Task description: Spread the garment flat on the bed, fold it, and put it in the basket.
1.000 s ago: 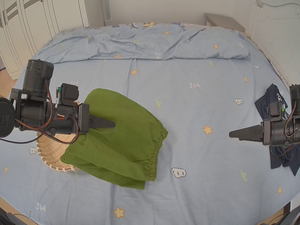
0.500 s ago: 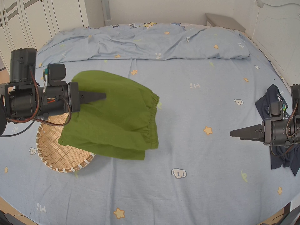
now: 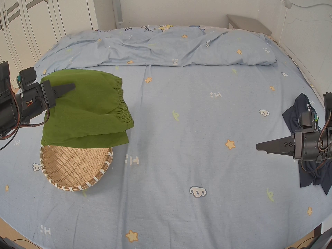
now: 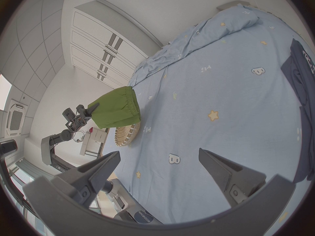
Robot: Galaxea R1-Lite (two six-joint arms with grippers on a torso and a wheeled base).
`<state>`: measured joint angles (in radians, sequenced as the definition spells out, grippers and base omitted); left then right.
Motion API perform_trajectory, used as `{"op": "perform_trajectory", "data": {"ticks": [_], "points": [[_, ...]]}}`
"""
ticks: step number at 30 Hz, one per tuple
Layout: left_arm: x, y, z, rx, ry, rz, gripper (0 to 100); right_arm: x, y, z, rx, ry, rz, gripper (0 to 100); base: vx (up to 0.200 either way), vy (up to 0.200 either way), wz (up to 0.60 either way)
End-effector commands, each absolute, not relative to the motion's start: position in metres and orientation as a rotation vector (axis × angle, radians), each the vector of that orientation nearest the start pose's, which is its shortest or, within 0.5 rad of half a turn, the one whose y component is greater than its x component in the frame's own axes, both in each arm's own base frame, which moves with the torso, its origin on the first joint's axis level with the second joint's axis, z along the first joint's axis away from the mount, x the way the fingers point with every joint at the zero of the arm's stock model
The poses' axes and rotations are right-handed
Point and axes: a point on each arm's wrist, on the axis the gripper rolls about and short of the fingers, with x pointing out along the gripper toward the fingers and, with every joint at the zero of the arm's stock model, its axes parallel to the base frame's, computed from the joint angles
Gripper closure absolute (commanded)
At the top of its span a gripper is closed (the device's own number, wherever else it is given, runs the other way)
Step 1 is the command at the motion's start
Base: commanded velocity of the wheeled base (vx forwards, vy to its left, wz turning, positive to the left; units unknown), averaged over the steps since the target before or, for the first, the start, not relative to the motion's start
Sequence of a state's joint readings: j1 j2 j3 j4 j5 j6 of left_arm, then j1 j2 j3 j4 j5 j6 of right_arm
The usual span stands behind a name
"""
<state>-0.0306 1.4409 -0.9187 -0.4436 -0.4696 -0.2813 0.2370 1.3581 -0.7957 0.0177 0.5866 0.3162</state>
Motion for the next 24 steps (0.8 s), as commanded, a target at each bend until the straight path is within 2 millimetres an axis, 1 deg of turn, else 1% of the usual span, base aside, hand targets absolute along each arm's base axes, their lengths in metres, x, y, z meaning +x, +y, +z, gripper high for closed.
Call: {"op": "perform_trajectory", "data": {"ticks": [1,2,4,8,12,14,17,19,20,21,22,23,24], "points": [[0.243,-0.006,0.263,-0.299,0.151,-0.432,100,0.194,0.06,0.214,0.39,0.691,0.709,0,0.0,0.0,0.0],[0.238,-0.002,0.26,-0.302,0.157,-0.413,100,0.194,0.06,0.214,0.391,0.692,0.71,0,0.0,0.0,0.0],[0.236,0.0,0.258,-0.306,0.158,-0.394,100,0.194,0.06,0.214,0.392,0.691,0.708,0,0.0,0.0,0.0],[0.223,0.001,0.261,-0.356,0.148,-0.364,100,0.193,0.06,0.215,0.391,0.688,0.709,0,0.0,0.0,0.0],[0.218,0.001,0.258,-0.386,0.157,-0.346,100,0.192,0.059,0.216,0.39,0.684,0.71,0,0.0,0.0,0.0],[0.215,0.003,0.247,-0.397,0.192,-0.315,100,0.192,0.06,0.216,0.39,0.683,0.712,0,0.0,0.0,0.0],[0.213,0.011,0.233,-0.413,0.232,-0.271,100,0.189,0.059,0.219,0.388,0.669,0.716,0,0.0,0.0,0.0],[0.213,0.011,0.233,-0.413,0.232,-0.271,100,0.189,0.059,0.219,0.388,0.669,0.716,0,0.0,0.0,0.0],[0.224,0.021,0.208,-0.444,0.321,-0.218,100,0.184,0.058,0.222,0.388,0.665,0.722,0,0.0,0.0,0.0],[0.228,0.023,0.201,-0.451,0.344,-0.204,100,0.183,0.058,0.223,0.388,0.664,0.722,0,0.0,0.0,0.0],[0.228,0.023,0.201,-0.451,0.344,-0.204,100,0.183,0.058,0.223,0.388,0.664,0.722,0,0.0,0.0,0.0],[0.24,0.031,0.183,-0.473,0.414,-0.159,100,0.182,0.058,0.225,0.387,0.666,0.725,0,0.0,0.0,0.0],[0.245,0.034,0.177,-0.481,0.436,-0.145,100,0.181,0.058,0.225,0.387,0.664,0.725,0,0.0,0.0,0.0]]}}
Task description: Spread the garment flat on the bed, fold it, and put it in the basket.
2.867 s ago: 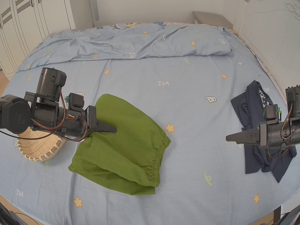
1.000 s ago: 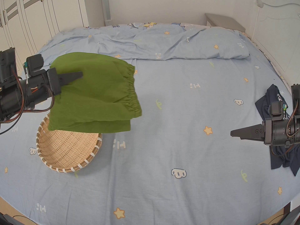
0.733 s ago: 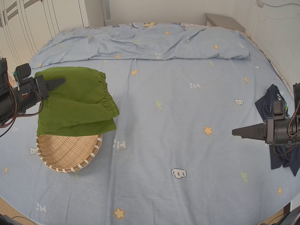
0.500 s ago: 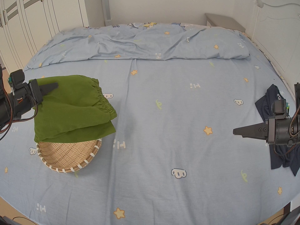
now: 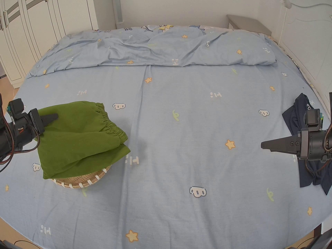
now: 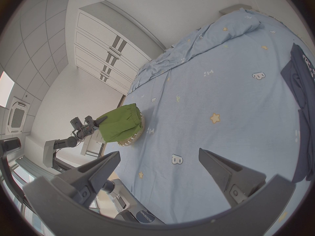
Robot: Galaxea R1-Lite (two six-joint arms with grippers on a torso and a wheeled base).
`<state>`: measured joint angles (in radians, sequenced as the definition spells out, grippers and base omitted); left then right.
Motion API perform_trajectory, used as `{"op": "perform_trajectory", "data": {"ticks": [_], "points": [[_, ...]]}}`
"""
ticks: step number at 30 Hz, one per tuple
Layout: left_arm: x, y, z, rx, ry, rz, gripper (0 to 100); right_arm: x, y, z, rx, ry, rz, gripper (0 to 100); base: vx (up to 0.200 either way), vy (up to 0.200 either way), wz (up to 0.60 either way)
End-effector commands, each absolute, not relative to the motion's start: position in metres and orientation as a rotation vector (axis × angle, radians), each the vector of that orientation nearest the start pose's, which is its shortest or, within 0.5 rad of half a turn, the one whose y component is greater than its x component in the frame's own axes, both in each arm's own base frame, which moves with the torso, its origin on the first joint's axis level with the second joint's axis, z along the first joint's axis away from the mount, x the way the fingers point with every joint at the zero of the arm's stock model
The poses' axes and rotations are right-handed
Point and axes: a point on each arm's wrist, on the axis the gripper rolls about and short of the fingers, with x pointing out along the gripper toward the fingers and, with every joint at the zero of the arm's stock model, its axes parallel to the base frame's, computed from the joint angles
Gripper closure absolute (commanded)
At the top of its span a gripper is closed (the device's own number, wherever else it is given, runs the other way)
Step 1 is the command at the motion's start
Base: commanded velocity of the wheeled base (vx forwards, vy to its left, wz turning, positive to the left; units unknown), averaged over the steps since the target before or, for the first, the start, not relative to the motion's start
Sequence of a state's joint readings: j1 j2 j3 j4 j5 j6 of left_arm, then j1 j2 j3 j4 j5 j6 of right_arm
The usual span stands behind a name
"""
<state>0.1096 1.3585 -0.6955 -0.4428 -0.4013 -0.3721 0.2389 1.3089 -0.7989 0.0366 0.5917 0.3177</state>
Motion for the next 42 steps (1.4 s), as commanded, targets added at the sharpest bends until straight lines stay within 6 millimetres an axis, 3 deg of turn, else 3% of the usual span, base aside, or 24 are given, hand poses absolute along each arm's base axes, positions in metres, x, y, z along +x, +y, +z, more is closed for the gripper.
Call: {"op": "perform_trajectory", "data": {"ticks": [1,5,11,25,26,33,34,36,38,42], "points": [[0.25,0.036,0.171,-0.49,0.461,-0.132,100,0.182,0.058,0.225,0.388,0.664,0.724,0,0.0,0.0,0.0],[0.27,0.042,0.141,-0.521,0.572,-0.1,100,0.18,0.057,0.226,0.387,0.656,0.724,0,0.0,0.0,0.0],[0.285,0.046,0.115,-0.549,0.68,-0.073,100,0.179,0.056,0.228,0.386,0.65,0.724,0,0.0,0.0,0.0],[0.286,0.05,0.122,-0.555,0.708,-0.051,100,0.179,0.057,0.227,0.385,0.651,0.726,0,0.0,0.0,0.0],[0.285,0.05,0.122,-0.553,0.708,-0.051,0,0.179,0.057,0.227,0.385,0.652,0.725,0,0.0,0.0,0.0],[0.275,0.046,0.144,-0.522,0.666,-0.024,0,0.179,0.057,0.226,0.385,0.655,0.725,0,0.0,0.0,0.0],[0.268,0.042,0.159,-0.505,0.647,-0.015,0,0.179,0.057,0.226,0.385,0.655,0.725,0,0.0,0.0,0.0],[0.264,0.04,0.165,-0.5,0.645,-0.011,0,0.179,0.057,0.226,0.385,0.655,0.725,0,0.0,0.0,0.0],[0.245,0.033,0.191,-0.477,0.651,-0.012,0,0.179,0.057,0.225,0.385,0.659,0.727,0,0.0,0.0,0.0],[0.219,0.024,0.22,-0.455,0.682,-0.033,0,0.179,0.058,0.225,0.385,0.661,0.728,0,0.0,0.0,0.0]]}}
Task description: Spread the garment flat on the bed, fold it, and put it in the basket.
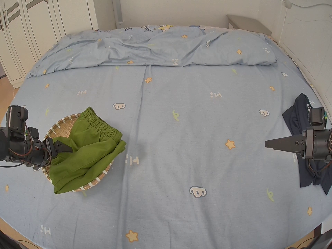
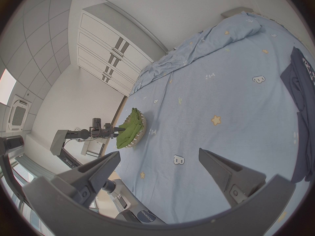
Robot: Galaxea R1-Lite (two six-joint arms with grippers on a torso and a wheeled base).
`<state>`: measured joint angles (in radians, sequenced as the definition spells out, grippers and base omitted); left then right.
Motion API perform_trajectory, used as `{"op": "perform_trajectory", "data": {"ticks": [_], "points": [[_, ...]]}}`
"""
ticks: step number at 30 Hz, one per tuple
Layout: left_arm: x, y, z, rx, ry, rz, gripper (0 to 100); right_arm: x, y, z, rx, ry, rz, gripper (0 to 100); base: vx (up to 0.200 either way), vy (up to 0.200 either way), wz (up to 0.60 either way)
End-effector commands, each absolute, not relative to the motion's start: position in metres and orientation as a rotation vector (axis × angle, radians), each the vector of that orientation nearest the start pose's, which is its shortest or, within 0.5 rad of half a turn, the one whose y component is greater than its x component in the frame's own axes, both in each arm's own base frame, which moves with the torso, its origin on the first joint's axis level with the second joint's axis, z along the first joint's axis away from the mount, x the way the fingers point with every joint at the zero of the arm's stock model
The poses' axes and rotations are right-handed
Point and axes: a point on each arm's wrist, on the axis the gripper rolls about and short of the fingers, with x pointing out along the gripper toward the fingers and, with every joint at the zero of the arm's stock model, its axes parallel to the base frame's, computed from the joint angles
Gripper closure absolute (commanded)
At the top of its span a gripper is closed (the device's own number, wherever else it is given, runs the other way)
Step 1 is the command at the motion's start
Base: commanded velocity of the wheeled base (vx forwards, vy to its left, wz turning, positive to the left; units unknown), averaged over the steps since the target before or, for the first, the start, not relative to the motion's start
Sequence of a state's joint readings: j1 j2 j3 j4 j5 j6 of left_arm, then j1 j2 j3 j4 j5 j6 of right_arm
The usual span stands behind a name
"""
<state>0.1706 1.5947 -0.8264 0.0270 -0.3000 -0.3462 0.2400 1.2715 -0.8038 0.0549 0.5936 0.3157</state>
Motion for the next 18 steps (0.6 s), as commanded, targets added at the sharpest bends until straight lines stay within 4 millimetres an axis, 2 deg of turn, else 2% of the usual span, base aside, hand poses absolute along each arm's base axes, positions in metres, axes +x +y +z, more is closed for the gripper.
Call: {"op": "perform_trajectory", "data": {"ticks": [1,7,15,16,17,18], "points": [[0.212,0.021,0.228,-0.449,0.686,-0.039,0,0.179,0.058,0.225,0.385,0.661,0.728,0,0.0,0.0,0.0],[0.178,0.012,0.26,-0.409,0.681,-0.05,0,0.179,0.058,0.225,0.385,0.66,0.728,0,0.0,0.0,0.0],[0.148,-0.007,0.273,-0.333,0.623,-0.138,0,0.176,0.058,0.225,0.379,0.659,0.726,0,0.0,0.0,0.0],[0.133,-0.014,0.272,-0.312,0.621,-0.152,0,0.167,0.055,0.228,0.373,0.635,0.727,0,0.0,0.0,0.0],[0.133,-0.014,0.272,-0.312,0.621,-0.152,0,0.167,0.055,0.228,0.373,0.635,0.727,0,0.0,0.0,0.0],[0.117,-0.021,0.267,-0.31,0.625,-0.147,0,0.15,0.051,0.231,0.369,0.607,0.732,0,0.0,0.0,0.0]]}}
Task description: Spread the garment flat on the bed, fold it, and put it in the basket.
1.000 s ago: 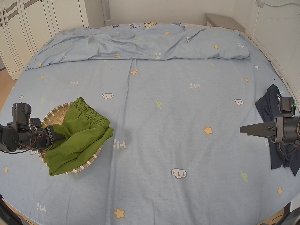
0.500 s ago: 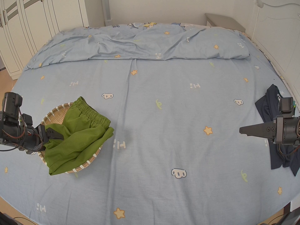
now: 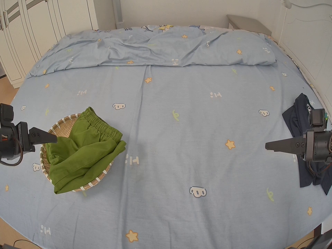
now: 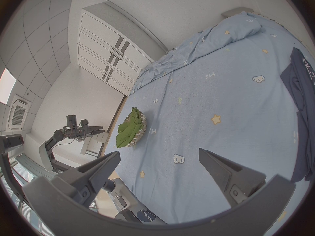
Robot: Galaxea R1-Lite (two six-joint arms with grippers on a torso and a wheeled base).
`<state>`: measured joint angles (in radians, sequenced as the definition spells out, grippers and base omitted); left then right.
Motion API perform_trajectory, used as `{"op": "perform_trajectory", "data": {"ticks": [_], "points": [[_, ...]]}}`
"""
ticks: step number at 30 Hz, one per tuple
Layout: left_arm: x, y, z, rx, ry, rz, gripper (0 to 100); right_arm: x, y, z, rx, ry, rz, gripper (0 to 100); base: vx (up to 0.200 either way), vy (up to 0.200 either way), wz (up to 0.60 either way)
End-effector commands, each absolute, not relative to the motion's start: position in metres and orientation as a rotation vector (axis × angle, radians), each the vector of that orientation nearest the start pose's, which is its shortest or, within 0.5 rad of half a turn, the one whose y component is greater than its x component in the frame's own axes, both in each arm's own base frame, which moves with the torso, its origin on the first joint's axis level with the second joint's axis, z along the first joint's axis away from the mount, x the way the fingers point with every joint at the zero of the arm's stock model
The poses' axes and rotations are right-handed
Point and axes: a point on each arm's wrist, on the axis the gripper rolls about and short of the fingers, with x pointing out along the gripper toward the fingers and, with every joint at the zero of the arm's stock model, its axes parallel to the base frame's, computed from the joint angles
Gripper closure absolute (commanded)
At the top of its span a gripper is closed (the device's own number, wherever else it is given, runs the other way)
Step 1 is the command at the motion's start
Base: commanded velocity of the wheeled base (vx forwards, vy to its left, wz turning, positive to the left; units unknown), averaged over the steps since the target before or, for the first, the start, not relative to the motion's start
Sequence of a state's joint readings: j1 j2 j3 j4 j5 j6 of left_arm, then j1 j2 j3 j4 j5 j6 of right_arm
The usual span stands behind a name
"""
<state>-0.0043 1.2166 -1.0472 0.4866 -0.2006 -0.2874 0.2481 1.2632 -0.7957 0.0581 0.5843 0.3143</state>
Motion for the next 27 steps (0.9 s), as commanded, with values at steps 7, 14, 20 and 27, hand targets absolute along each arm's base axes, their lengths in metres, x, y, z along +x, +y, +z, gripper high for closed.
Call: {"op": "perform_trajectory", "data": {"ticks": [7,14,20,27], "points": [[0.057,-0.017,0.254,-0.361,0.553,-0.074,0,0.085,0.033,0.22,0.326,0.524,0.741,0,0.0,0.0,0.0],[0.006,0.001,0.231,-0.504,0.564,0.006,0,0.032,0.013,0.193,0.219,0.339,0.562,0,0.0,0.0,0.0],[-0.026,0.004,0.197,-0.566,0.452,0.245,0,0.001,0.012,0.175,0.226,0.32,0.509,0,0.0,0.0,0.0],[-0.045,0.002,0.162,-0.537,0.408,0.264,0,-0.019,0.01,0.153,0.223,0.356,0.625,0,0.0,0.0,0.0]]}}
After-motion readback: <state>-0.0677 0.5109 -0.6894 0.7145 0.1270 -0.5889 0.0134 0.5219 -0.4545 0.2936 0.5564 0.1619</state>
